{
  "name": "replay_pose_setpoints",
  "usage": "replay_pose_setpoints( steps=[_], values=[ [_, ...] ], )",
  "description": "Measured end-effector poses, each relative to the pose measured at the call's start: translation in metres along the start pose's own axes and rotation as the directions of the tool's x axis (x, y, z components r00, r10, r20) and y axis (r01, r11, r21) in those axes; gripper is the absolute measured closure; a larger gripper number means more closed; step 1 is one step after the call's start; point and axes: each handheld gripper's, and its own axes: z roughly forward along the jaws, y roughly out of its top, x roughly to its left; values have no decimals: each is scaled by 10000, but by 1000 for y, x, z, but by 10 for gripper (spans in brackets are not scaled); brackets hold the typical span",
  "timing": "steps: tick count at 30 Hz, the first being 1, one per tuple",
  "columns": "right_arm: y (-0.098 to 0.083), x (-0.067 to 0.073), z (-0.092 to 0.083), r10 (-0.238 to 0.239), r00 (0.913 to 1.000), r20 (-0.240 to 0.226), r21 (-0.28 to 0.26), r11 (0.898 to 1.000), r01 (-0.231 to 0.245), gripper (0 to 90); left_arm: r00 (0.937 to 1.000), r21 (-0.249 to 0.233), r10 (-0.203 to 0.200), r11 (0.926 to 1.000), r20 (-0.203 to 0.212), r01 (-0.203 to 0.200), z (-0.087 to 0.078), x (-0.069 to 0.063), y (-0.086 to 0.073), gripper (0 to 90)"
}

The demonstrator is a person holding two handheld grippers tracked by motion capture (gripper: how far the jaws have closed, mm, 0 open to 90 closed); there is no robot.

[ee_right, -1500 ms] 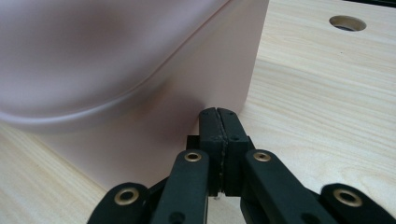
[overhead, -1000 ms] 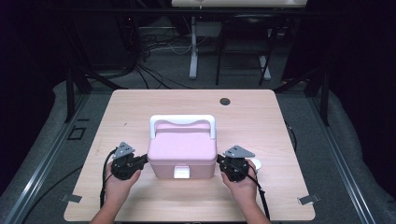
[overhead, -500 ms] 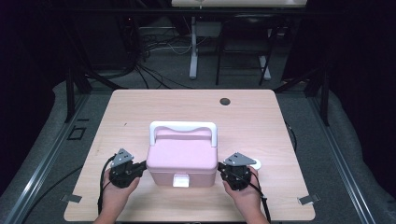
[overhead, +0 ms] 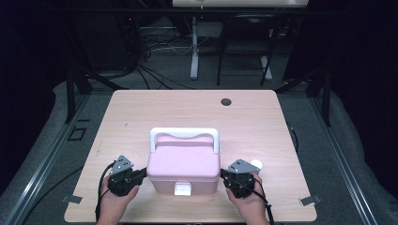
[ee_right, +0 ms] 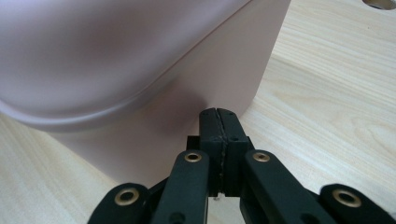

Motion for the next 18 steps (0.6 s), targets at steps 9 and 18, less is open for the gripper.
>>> replay_pose_setpoints(
  steps=[9, 18],
  values=[
    [-6, 4, -9, -146, 9999, 28, 105, 9998, 145, 900, 9999, 1, 50, 10000, 127, -50, -5, -8, -5, 900],
    [-13, 5, -19, 98, 9997, -243, 127, 9999, -95, 900, 9996, 112, 132, 9998, 232, -134, -9, -15, -8, 900]
  ],
)
